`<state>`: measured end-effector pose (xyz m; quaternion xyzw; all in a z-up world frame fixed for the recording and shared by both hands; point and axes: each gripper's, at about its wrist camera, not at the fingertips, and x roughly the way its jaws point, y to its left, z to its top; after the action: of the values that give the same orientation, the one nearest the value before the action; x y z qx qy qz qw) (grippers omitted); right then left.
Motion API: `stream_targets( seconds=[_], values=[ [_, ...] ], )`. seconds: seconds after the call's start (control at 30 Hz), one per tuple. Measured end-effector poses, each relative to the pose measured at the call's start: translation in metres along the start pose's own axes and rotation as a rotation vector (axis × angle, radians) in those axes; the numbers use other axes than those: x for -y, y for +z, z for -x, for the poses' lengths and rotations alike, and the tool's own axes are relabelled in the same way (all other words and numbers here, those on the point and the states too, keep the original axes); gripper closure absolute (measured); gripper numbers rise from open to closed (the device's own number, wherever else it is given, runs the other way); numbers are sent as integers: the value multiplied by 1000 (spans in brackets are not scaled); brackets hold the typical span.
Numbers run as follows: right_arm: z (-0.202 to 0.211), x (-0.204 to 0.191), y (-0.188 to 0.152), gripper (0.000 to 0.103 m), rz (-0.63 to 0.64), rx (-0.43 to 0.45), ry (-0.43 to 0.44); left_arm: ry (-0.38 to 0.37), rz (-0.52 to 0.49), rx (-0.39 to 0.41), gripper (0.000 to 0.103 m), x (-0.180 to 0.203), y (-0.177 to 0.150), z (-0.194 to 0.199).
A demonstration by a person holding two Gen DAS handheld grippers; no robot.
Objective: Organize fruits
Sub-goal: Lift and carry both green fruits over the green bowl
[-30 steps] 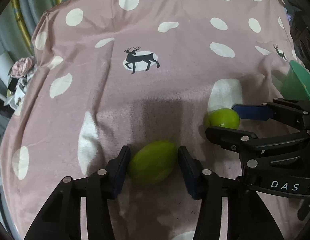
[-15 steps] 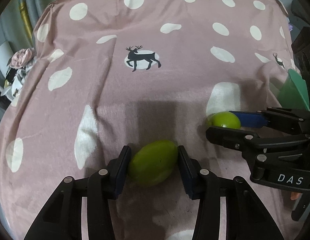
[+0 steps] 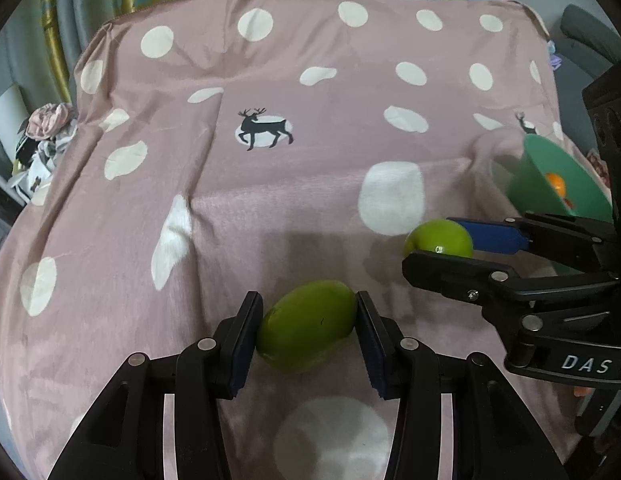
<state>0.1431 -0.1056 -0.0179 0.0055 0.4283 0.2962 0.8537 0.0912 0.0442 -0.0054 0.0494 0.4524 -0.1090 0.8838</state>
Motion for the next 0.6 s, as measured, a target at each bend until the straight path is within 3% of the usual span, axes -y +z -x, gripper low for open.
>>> stream_targets(
  seconds=[0.6],
  values=[
    [72,-11,-42,55,32,56,-22,23,11,69,55,26,-23,53]
  ],
)
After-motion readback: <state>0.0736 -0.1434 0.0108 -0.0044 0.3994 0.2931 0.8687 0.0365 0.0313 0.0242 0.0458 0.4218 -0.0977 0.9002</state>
